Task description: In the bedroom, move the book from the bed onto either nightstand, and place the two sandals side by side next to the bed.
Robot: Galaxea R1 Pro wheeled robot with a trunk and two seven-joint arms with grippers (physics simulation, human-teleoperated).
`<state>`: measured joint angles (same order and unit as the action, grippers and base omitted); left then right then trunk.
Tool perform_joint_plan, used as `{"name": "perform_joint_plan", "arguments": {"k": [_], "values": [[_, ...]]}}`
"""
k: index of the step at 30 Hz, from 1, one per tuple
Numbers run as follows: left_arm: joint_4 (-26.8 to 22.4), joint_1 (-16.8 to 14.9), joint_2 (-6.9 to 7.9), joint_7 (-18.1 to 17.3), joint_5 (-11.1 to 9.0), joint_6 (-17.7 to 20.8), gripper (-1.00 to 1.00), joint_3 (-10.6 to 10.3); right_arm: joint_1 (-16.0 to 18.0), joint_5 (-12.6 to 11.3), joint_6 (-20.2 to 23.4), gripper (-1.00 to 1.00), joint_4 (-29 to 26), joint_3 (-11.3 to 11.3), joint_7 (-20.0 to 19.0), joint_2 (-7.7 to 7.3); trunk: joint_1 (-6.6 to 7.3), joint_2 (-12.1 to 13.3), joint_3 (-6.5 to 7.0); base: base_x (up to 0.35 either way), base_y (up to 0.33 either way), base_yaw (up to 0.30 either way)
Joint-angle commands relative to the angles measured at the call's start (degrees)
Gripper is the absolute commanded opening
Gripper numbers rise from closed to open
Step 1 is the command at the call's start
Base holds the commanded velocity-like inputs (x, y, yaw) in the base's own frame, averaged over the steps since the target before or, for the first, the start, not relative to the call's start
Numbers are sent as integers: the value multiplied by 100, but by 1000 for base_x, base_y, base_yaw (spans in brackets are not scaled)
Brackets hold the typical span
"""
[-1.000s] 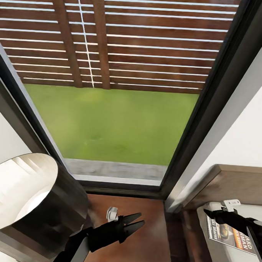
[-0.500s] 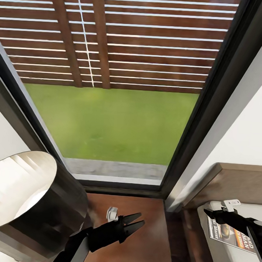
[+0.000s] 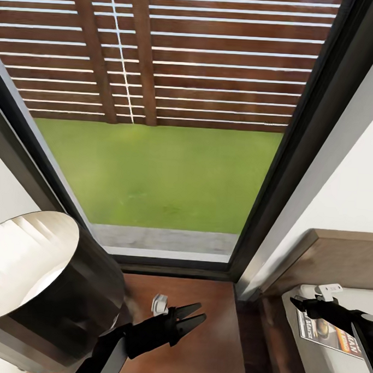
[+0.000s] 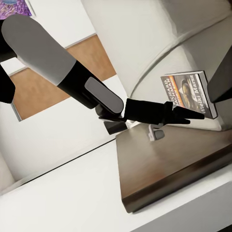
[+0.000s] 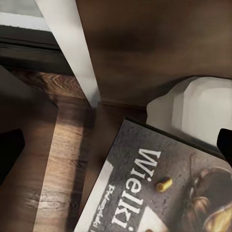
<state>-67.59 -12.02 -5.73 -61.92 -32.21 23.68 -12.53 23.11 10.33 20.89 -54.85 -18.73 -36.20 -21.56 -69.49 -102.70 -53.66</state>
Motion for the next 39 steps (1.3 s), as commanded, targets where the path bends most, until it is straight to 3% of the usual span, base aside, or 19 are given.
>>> {"name": "perform_joint_plan", "arguments": {"k": [1, 14, 22, 39], "values": [[1, -3, 1, -5, -40, 57, 100, -4, 3, 48, 20, 100, -10, -16, -47, 3, 1, -2, -4, 0, 0, 0], [1, -3, 2, -5, -40, 57, 100, -3, 0, 48, 13, 100, -26, -20, -58, 3, 1, -2, -4, 0, 0, 0], [1, -3, 2, -5, -40, 57, 100, -3, 2, 48, 12, 100, -26, -22, -55, 3, -175, -323, -148, 0, 0, 0], [9, -3, 0, -5, -46, 57, 100, -3, 2, 48, 11, 100, -21, -25, -50, 3, -175, -323, -148, 0, 0, 0]]}}
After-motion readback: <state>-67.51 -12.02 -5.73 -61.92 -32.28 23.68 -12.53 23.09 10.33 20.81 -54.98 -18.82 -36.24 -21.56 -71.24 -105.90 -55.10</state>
